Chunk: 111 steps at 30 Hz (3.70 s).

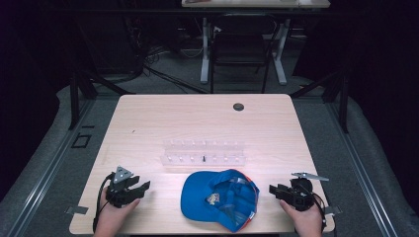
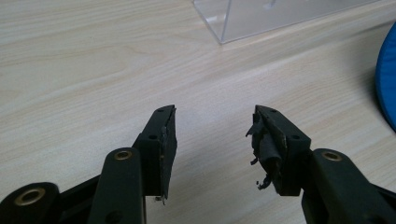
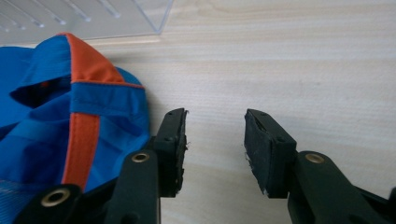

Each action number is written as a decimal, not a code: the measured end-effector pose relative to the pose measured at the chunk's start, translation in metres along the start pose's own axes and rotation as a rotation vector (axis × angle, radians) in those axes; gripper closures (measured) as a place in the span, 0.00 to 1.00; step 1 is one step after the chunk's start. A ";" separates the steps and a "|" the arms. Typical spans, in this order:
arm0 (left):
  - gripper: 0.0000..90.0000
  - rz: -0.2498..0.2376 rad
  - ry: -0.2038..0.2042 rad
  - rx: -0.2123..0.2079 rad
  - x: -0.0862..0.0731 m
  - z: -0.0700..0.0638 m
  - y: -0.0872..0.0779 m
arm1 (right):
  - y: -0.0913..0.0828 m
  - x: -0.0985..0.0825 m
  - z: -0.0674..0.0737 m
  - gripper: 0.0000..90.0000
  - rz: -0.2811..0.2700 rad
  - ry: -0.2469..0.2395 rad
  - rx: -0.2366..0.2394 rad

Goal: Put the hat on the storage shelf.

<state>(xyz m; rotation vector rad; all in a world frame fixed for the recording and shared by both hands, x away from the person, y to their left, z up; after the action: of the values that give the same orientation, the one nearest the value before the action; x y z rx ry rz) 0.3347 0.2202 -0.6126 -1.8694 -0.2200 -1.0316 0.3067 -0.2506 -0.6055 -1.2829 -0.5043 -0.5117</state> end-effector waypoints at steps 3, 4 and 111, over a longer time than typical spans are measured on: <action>0.52 0.001 0.003 -0.007 0.001 -0.001 0.000 | -0.002 -0.001 0.003 0.59 0.017 0.009 0.030; 0.52 0.004 -0.006 -0.012 0.002 -0.002 0.000 | -0.002 -0.001 0.005 0.59 0.018 0.012 0.046; 0.54 0.049 0.024 -0.025 0.004 -0.010 0.010 | -0.035 0.012 0.060 0.86 0.330 0.005 0.313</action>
<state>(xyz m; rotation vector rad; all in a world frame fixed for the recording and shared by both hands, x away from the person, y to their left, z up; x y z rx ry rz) 0.3370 0.2061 -0.6142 -1.8753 -0.1468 -1.0270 0.2908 -0.1999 -0.5587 -1.0363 -0.3427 -0.1510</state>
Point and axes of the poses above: each handheld gripper's, and its own axes: y roughly forward along the jaws, x roughly out of its top, z roughly to its left, the point moved 7 cm from there along y, roughly forward along the jaws, and after that the axes turned 11 degrees about -x, right-handed, at the moved point
